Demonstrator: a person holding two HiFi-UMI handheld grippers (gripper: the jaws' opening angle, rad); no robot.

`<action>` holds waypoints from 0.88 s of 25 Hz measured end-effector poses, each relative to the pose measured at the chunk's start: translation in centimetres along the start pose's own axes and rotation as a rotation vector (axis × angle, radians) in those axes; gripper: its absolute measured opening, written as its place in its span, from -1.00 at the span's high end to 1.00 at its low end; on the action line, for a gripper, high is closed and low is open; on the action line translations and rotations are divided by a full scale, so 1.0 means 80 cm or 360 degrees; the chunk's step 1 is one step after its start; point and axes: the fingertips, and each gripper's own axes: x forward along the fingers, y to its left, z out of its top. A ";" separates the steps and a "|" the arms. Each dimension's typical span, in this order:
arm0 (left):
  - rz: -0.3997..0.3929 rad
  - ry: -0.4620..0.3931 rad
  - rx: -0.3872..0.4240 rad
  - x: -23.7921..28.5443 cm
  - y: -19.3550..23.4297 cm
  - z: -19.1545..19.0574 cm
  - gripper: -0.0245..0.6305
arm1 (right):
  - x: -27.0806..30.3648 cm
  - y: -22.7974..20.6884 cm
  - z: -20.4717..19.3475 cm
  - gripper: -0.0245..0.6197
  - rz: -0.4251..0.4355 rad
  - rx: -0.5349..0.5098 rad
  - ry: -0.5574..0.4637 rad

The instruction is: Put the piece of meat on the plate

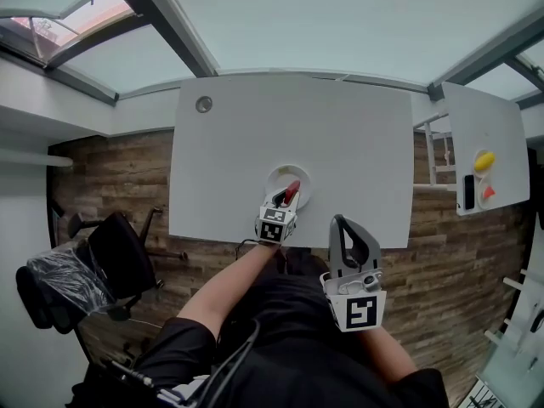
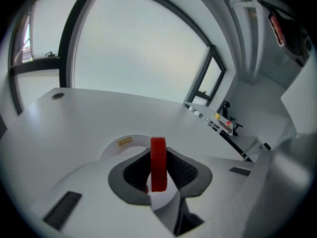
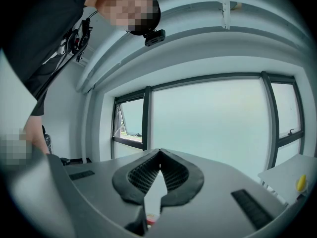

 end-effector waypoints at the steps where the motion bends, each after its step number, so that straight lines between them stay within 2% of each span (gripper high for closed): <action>1: -0.0006 0.0013 -0.0003 0.002 0.001 -0.004 0.63 | 0.000 0.001 -0.001 0.91 0.0002 -0.0004 0.0005; 7: 0.0022 0.0062 0.0081 0.010 0.008 -0.015 0.63 | -0.004 0.002 -0.007 0.91 -0.0001 0.0013 0.0034; 12: -0.0017 0.0033 0.0057 0.015 0.008 -0.008 0.63 | -0.007 0.005 0.004 0.91 0.0004 -0.0011 -0.0001; 15: -0.0063 -0.0023 -0.0032 0.015 0.010 -0.003 0.63 | -0.009 0.008 0.003 0.91 0.0021 0.0020 0.0000; 17: -0.0082 -0.0012 -0.0068 0.015 0.012 -0.009 0.63 | -0.011 0.010 0.004 0.91 0.0033 0.0040 0.0003; 22: -0.0046 0.0002 -0.0003 0.015 0.019 -0.011 0.59 | -0.014 0.013 0.008 0.91 0.0031 0.0036 -0.0016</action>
